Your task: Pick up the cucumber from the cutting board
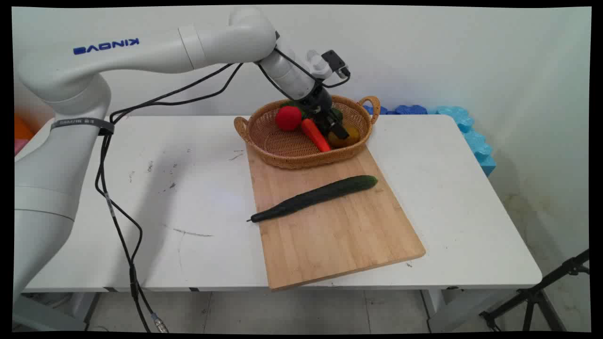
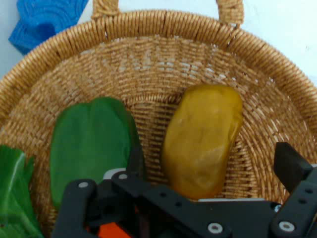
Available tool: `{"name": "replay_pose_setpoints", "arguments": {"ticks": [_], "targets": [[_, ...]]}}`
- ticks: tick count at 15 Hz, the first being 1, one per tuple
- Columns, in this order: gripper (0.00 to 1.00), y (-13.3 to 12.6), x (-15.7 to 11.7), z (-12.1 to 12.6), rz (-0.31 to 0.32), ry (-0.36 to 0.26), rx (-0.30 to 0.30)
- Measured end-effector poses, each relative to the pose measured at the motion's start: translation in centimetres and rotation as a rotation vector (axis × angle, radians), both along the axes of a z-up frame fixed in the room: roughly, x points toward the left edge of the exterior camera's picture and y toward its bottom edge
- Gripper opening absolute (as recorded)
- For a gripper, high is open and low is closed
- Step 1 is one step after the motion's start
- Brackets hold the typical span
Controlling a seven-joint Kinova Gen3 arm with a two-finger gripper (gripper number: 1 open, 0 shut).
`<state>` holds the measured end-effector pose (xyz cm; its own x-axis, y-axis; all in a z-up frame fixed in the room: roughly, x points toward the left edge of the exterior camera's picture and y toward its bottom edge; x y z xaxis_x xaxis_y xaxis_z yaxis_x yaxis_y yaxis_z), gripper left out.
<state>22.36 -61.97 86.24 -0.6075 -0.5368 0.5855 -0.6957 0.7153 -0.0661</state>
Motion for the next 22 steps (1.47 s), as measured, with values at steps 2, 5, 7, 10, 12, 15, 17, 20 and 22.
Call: {"name": "replay_pose_setpoints", "arguments": {"ticks": [2,5,7,10,12,15,17,20,22], "targets": [[1.00,0.0,-0.1,0.6,-0.004,0.007,-0.009],[1.00,0.5,-0.2,2.7,-0.008,0.031,-0.032],[1.00,1.1,-0.2,4.4,-0.006,0.049,-0.047],[1.00,3.3,0.3,8.7,-0.004,0.106,-0.066],[1.00,5.5,1.0,11.8,-0.019,0.138,-0.076],[1.00,9.8,2.9,16.0,-0.085,0.171,-0.113],[1.00,12.8,4.6,18.1,-0.142,0.187,-0.147],[1.00,17.5,8.0,20.0,-0.200,0.215,-0.166],[1.00,19.7,9.9,20.5,-0.214,0.227,-0.168]]}}
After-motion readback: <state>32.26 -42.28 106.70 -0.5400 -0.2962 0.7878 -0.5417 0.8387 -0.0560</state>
